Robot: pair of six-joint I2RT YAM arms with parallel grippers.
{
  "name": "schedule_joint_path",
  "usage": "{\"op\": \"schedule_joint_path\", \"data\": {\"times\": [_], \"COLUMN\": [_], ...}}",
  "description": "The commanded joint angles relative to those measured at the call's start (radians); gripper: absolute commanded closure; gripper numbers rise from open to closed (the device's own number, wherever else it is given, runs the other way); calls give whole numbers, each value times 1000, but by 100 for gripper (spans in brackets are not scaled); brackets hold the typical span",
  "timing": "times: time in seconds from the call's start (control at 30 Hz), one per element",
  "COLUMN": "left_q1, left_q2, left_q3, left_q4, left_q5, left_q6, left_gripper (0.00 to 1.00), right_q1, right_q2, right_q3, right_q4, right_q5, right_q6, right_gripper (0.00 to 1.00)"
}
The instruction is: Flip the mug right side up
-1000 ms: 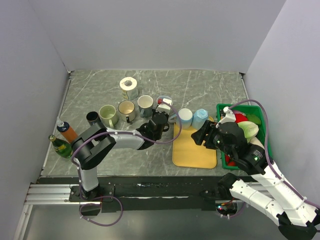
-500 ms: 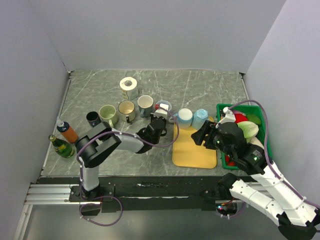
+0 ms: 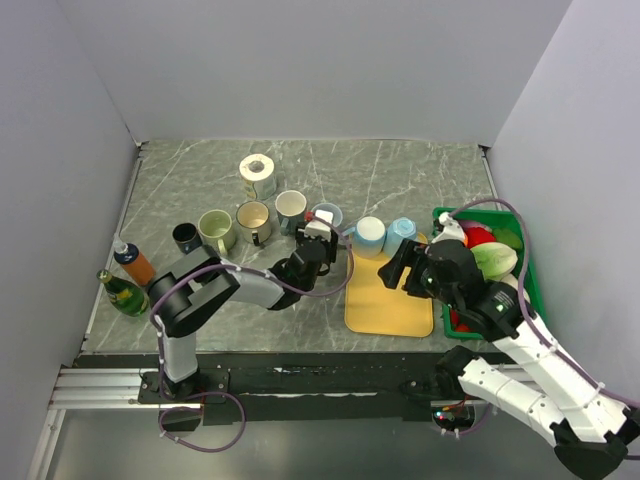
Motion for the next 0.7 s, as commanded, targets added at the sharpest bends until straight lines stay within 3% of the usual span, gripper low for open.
{"op": "schedule_joint_path", "data": {"times": [0.0,0.03,0.13,0.33,0.5,0.67], "left_q1": [-6,-6,-14,-24,-26,-29], "left_q2": [-113,-156,-232,-449,-608,-779], "left_q3": [-8,-12,-29,-35,-40,-78], "left_q4": [-8,-33,-88,-332,-539,-627], "left_q5": [22,32,42,110,200,288], "left_q6": [-57,-64,-90,-168,-187,-144], "left_gripper": [35,26,13,2,4,4], "right_q1": [-15,-17,-35,-79,-153,-222], "right_q2": [52,63,110,227,334,438], "right_q3": [4,4,11,32,24,82], "right_q4": [-1,3,12,48,163,195], "right_q5": [7,8,39,117,59,47], "right_q6": [-23,-28,-29,-81,-328,-488], "right_gripper": [18,18,18,16,17,16]}}
